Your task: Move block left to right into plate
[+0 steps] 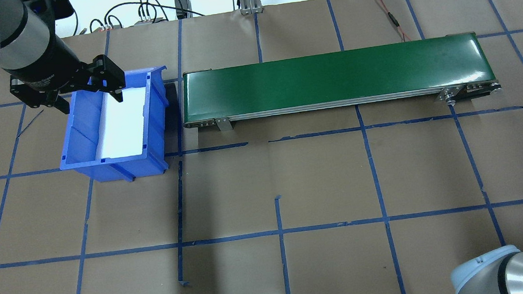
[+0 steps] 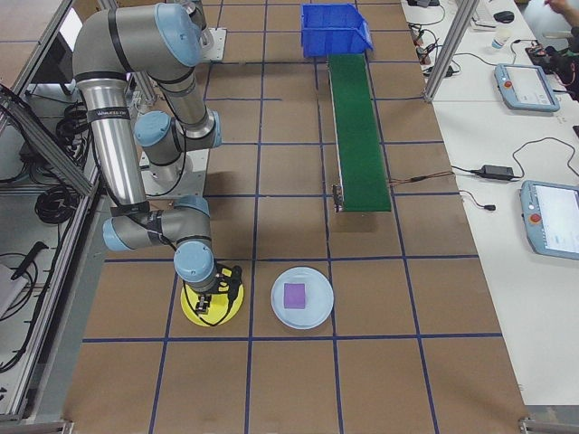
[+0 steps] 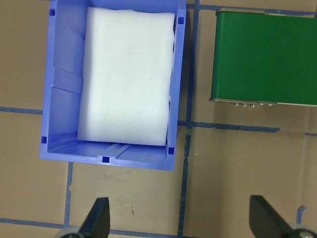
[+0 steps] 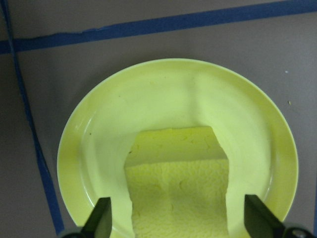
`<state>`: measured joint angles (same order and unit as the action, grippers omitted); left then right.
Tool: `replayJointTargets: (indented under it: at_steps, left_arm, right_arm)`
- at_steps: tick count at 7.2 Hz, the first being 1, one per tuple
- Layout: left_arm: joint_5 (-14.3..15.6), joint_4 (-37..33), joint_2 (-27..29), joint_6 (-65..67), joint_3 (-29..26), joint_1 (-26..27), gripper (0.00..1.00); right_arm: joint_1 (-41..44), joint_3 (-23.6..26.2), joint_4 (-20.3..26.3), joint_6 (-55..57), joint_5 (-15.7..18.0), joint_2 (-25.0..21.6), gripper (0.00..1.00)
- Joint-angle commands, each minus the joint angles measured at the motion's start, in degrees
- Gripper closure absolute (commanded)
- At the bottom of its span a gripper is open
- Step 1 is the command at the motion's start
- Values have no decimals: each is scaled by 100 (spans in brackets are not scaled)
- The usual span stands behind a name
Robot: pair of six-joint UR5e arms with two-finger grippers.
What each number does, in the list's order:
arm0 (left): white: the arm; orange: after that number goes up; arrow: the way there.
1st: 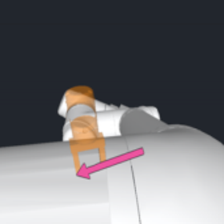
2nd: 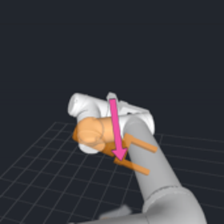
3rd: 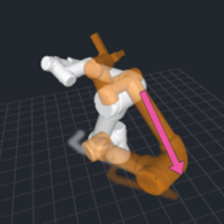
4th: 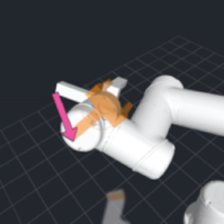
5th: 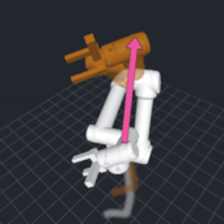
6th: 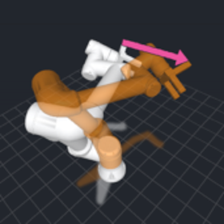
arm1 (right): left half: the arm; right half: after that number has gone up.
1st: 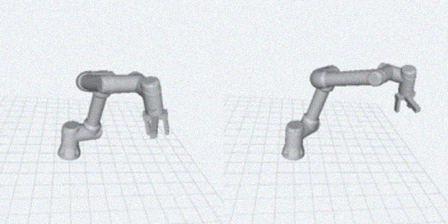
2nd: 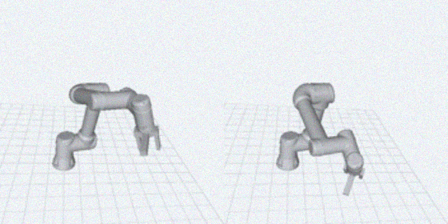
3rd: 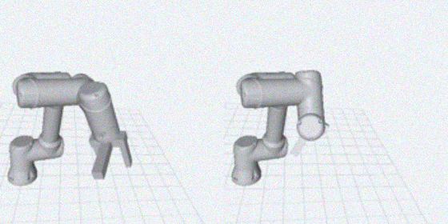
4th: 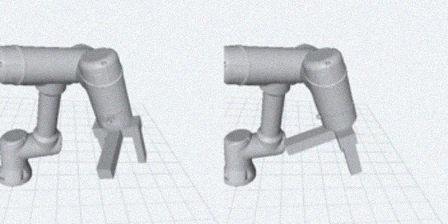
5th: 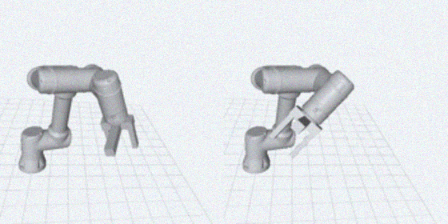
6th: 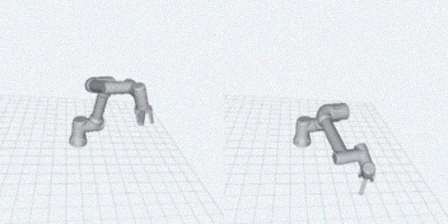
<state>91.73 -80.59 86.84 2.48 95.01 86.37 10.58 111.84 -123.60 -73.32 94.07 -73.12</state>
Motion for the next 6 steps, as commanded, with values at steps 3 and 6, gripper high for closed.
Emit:
replayJointTargets:
  at_steps: [3,6]
  left_arm:
    - [-128,-9,-18,7,61,21,0]
    - [-138,-27,-44,-2,105,21,0]
  right_arm:
    - [766,-676,542,246,120,-394,0]
    - [2452,-2409,2953,2019,59,-545,0]
